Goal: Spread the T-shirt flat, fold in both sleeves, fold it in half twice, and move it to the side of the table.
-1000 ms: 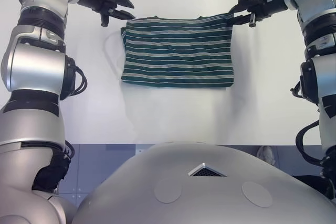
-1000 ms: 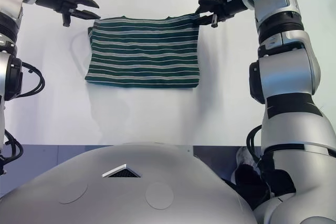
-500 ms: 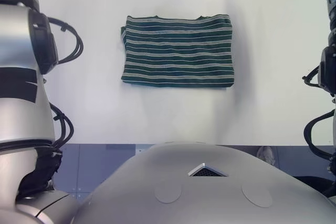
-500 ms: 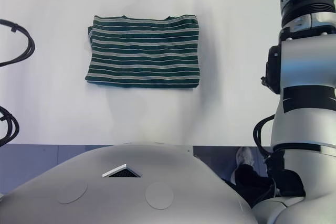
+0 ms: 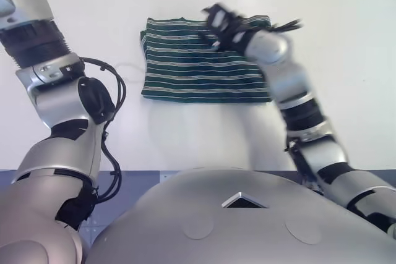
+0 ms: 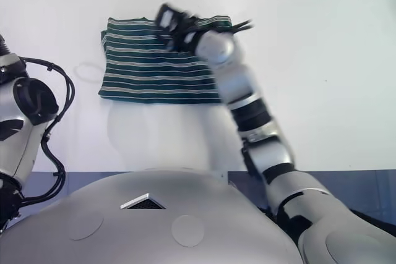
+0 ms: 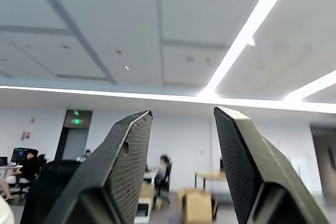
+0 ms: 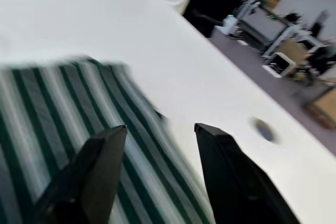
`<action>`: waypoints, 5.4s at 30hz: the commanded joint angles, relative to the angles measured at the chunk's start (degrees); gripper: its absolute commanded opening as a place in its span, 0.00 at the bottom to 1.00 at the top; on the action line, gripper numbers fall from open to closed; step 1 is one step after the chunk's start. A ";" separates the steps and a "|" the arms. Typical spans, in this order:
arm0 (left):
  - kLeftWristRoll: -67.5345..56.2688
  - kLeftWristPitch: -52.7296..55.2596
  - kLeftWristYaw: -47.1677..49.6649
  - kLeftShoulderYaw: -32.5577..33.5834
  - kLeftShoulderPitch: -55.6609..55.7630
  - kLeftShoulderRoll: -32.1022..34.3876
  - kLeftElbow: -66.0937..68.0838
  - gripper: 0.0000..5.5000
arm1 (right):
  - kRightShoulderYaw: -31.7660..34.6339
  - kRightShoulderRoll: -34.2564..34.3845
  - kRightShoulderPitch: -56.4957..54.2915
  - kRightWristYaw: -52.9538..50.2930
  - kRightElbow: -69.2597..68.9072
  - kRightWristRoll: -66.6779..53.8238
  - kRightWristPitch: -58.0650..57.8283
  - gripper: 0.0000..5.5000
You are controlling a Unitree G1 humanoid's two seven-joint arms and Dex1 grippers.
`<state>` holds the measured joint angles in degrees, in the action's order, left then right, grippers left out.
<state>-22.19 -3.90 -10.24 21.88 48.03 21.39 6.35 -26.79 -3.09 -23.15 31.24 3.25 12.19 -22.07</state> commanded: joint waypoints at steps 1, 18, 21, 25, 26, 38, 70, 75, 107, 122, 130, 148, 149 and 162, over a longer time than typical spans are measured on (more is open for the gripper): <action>-0.08 3.05 3.19 -1.46 -1.61 -2.28 -4.81 0.39 | -5.29 6.11 -3.30 -3.27 10.99 2.72 1.23 0.50; -1.35 13.53 -14.38 -21.59 -11.66 -3.11 -16.29 0.39 | -19.64 -31.66 2.69 23.23 8.08 7.65 45.55 0.51; -0.31 14.17 -23.89 -29.72 -13.09 -2.35 -17.14 0.39 | -18.62 -38.51 5.54 24.90 2.74 6.43 51.96 0.51; 3.84 10.82 -31.26 -35.47 -10.92 -3.04 -11.05 0.39 | -15.96 -45.89 7.81 26.99 -4.78 3.49 57.26 0.51; 5.29 9.85 -32.23 -36.70 -10.20 -3.42 -9.17 0.39 | -15.22 -47.20 8.02 27.57 -6.41 2.74 57.90 0.51; 19.17 -1.83 -44.45 -49.72 -6.23 -12.05 23.66 0.39 | 8.76 -66.36 6.19 38.17 -37.76 -42.33 20.66 0.51; 26.12 38.98 -5.17 -31.35 -42.74 -12.02 -3.64 0.39 | 22.12 -63.00 15.03 36.48 -39.47 -41.32 5.85 0.51; 28.36 36.16 -8.19 -33.40 -33.76 -7.27 -18.42 0.39 | 23.63 -52.61 12.49 32.10 -26.39 -36.05 16.27 0.51; 45.64 -66.56 -12.17 -46.32 -60.12 28.54 9.03 0.84 | -1.84 -44.07 2.03 -34.22 34.66 45.96 94.81 0.89; 49.16 -37.18 -14.80 -40.24 -61.97 24.75 -0.87 0.84 | -4.19 -43.38 2.47 -34.48 34.66 42.26 91.90 0.89; 54.21 -46.39 -8.50 -44.96 -59.83 22.91 9.41 0.67 | -5.06 -43.37 2.70 -34.18 34.69 40.34 90.78 0.89; 61.49 -54.78 0.92 -49.76 -56.46 21.20 22.38 0.20 | -9.25 -42.36 2.14 -28.70 33.24 37.91 91.94 0.49; 61.94 -54.85 1.33 -50.49 -55.67 20.87 24.17 0.17 | -9.28 -42.38 2.29 -28.64 33.11 37.74 91.92 0.44; 52.11 -53.01 -11.65 -57.76 -57.71 26.14 14.69 0.01 | -9.21 -42.15 3.25 -24.94 33.31 31.67 92.42 0.01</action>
<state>25.86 -62.63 -7.85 -27.20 -1.46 42.10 17.68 -34.45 -45.88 -21.79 1.78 35.39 44.89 71.15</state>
